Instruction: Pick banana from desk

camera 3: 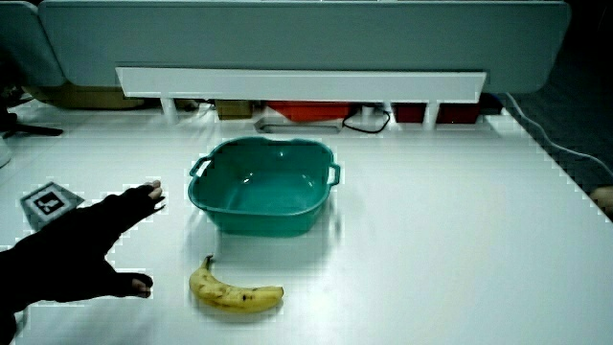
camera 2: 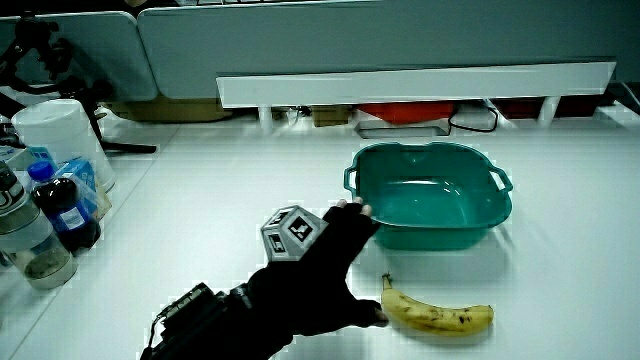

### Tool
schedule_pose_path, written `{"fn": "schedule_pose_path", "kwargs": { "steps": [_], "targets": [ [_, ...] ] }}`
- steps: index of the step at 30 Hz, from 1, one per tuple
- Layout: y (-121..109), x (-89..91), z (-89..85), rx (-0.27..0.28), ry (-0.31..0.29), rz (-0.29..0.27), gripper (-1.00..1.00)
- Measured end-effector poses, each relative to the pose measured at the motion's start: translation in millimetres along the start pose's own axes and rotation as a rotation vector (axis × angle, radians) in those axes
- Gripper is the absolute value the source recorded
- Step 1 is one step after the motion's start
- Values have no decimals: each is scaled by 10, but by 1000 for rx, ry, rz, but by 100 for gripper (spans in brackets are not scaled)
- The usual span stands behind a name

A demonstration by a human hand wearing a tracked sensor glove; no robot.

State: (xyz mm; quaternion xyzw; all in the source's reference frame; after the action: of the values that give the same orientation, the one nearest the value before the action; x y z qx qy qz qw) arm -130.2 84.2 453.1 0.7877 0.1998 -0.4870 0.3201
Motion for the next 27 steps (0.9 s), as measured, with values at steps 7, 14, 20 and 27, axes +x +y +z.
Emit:
{"fn": "schedule_pose_path", "kwargs": {
  "steps": [7,14,20,27],
  "targets": [
    [254,583,-183,-100,460,-130,0],
    [398,528,-468,-205,358,-25,0],
    [502,409,-585,-232,351,34,0],
    [545,320,-607,-207,344,54,0]
  ]
}}
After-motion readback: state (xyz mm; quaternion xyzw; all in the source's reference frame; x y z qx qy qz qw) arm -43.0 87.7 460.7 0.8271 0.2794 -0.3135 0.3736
